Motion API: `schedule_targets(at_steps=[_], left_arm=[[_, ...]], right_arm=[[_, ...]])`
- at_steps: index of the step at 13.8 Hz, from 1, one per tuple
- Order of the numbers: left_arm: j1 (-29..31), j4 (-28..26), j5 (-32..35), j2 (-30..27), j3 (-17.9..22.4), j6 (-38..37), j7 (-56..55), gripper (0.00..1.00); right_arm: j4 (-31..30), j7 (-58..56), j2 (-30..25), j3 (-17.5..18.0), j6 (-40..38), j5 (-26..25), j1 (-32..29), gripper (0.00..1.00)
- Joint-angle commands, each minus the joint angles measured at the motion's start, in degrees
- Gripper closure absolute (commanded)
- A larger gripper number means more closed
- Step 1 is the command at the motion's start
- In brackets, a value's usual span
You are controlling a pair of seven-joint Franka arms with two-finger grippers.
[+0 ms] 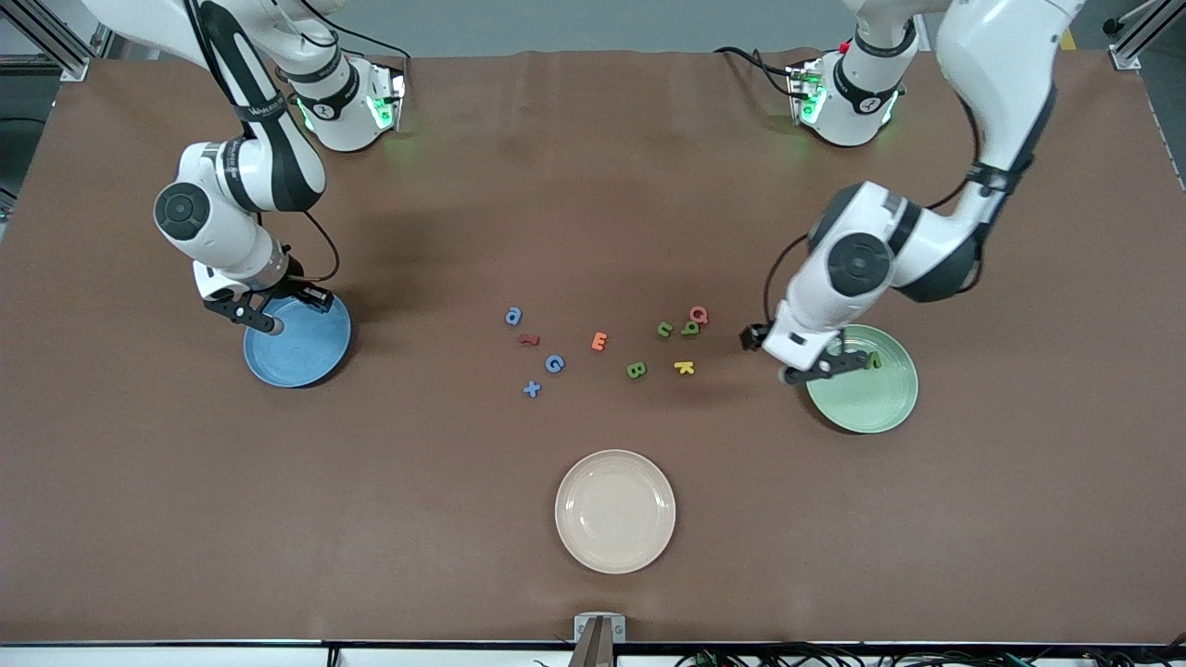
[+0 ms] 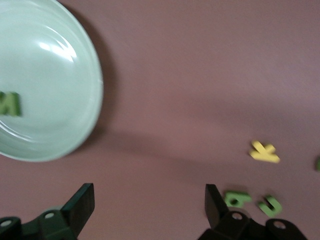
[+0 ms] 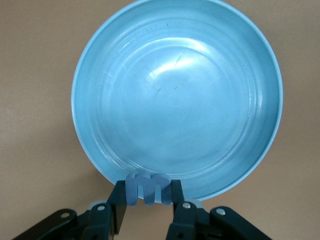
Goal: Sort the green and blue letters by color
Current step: 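Reach the left gripper to the green a while the right gripper withdraws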
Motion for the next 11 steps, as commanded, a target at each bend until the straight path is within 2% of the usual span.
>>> schedule_targets(at_steps=[1,2,4,7,9,11], left_arm=[[-3.9,-1.0,1.2,1.3,0.1,5.0,-2.4,0.09],[-5.3,-1.7,1.9,2.3,0.1,8.4,-2.6,0.09],[-7.5,-2.1,7.0,5.1,0.2,11.5,-4.1,0.17],[-8.3,-1.7,15.1,8.8,0.1,13.4,-14.8,0.21],[-9.7,-1.2,18.8,10.2,0.1,13.9,-21.5,0.22],[-9.8,-0.8,21.8,11.9,0.1,14.0,-25.7,0.23]], right_arm=[[-0.7,-0.4,-0.1,0.7,1.3,-0.4,-0.9,0.03],[-0.5,-0.7,-0.2,0.7,1.0,-0.4,-1.0,0.0],[0.2,-1.1,-0.3,0.7,0.4,-0.4,-1.0,0.0],[2.8,0.0,-0.5,1.1,-3.7,0.4,-0.2,0.0],[3.5,3.5,-0.5,1.2,-3.9,0.5,2.6,0.0],[5.0,9.0,-0.3,1.1,-4.2,0.5,7.8,0.0]])
